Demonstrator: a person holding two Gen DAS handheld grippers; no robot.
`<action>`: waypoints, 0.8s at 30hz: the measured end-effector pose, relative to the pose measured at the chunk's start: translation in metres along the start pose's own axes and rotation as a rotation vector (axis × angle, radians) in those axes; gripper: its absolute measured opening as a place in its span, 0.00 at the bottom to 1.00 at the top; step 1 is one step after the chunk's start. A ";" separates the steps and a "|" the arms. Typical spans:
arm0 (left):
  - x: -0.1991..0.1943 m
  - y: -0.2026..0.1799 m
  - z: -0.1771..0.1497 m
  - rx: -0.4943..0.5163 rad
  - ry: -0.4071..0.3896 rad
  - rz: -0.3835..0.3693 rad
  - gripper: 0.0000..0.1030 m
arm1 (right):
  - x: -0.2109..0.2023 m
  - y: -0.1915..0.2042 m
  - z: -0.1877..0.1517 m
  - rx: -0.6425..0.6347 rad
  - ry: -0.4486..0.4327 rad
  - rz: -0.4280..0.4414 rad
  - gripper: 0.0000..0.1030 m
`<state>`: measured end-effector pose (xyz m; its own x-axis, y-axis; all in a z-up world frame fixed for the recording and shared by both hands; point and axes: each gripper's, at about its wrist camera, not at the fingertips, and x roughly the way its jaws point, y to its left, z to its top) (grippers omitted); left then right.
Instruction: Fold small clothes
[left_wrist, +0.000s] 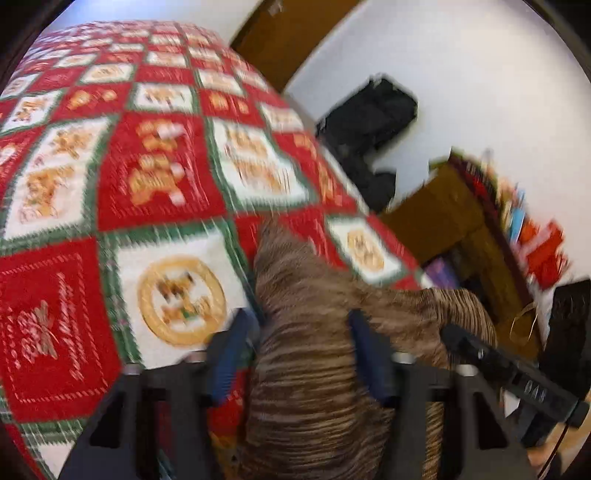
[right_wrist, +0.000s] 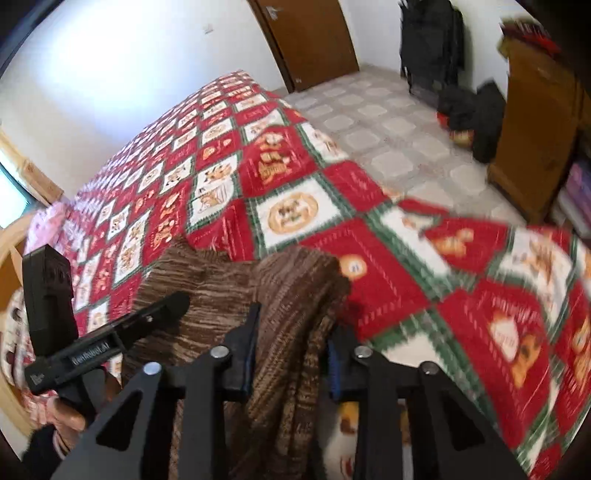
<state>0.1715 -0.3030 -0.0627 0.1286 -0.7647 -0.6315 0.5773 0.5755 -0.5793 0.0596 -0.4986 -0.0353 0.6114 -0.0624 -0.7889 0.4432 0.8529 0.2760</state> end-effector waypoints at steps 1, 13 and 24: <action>-0.006 -0.001 0.002 0.006 -0.035 0.014 0.34 | -0.003 0.007 0.001 -0.053 -0.027 -0.002 0.27; 0.000 -0.013 0.002 0.101 -0.051 0.335 0.48 | 0.018 0.001 0.017 -0.151 0.013 -0.051 0.32; -0.090 -0.007 -0.045 0.271 -0.145 0.466 0.49 | -0.094 0.057 -0.068 -0.220 -0.263 -0.235 0.26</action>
<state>0.1199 -0.2251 -0.0249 0.5182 -0.4905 -0.7007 0.6173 0.7815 -0.0906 -0.0177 -0.4089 0.0173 0.6697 -0.3747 -0.6412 0.4573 0.8883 -0.0415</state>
